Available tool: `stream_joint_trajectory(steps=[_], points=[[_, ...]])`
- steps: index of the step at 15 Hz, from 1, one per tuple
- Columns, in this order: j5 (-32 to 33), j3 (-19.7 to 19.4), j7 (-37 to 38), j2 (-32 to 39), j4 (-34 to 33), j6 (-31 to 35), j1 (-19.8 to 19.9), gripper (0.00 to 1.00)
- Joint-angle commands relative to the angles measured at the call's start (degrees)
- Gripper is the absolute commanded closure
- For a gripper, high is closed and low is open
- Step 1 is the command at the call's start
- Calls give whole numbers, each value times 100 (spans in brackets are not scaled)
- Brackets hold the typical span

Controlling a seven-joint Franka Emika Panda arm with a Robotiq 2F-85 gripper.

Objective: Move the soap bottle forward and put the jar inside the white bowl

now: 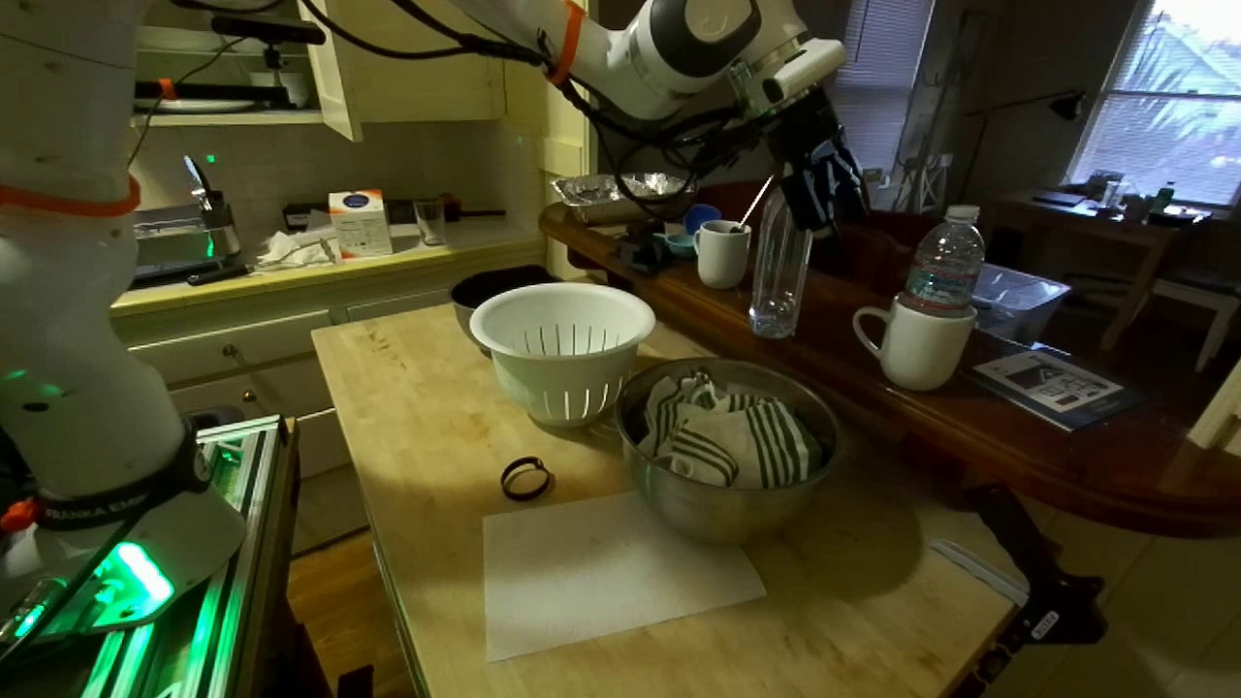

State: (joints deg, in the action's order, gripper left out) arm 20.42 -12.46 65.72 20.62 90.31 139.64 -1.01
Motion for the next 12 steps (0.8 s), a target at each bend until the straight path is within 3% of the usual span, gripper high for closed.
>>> stream_joint_trajectory(steps=[1,6,12], points=[[-413,142,84,639,-878,-137,8,0],[-993,352,-255,1526,-2124,-196,41,0],[-1235,246,-252,2217,-3232,-523,76,0]])
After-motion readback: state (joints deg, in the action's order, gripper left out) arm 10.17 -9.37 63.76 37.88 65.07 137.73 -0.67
